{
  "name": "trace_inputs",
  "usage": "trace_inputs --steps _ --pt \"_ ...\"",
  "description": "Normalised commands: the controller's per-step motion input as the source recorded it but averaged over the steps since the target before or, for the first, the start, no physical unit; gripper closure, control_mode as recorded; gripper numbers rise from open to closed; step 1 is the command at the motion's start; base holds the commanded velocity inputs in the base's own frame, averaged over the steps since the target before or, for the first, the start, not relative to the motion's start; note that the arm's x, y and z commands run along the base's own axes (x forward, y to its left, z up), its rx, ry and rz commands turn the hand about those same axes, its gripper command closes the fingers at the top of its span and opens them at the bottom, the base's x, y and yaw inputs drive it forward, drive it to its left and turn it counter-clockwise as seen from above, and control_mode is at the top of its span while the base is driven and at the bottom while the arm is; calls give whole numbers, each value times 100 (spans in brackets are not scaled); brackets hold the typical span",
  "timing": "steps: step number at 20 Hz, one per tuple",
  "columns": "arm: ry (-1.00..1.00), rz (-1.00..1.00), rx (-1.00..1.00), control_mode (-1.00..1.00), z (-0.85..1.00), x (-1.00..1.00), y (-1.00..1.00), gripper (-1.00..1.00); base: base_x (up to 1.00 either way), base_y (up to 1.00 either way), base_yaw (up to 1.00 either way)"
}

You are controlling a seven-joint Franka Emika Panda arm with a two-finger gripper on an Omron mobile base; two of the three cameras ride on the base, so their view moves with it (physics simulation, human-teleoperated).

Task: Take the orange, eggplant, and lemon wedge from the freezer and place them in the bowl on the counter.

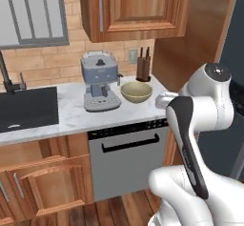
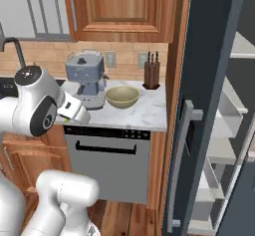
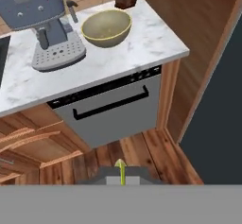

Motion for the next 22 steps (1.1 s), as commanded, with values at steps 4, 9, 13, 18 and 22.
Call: trace_inputs --steps 4,9,13,18,22 --pt "0 0 0 100 0 0 0 100 100 -16 -12" --pt "0 0 0 100 0 0 0 100 100 -5 -10" --pt "0 -6 -2 -100 -34 64 0 100 25 0 -2" --pt "0 -1 0 -100 -65 33 -15 100 0 0 0" --pt "0 0 0 -100 -70 44 -17 100 0 0 0"
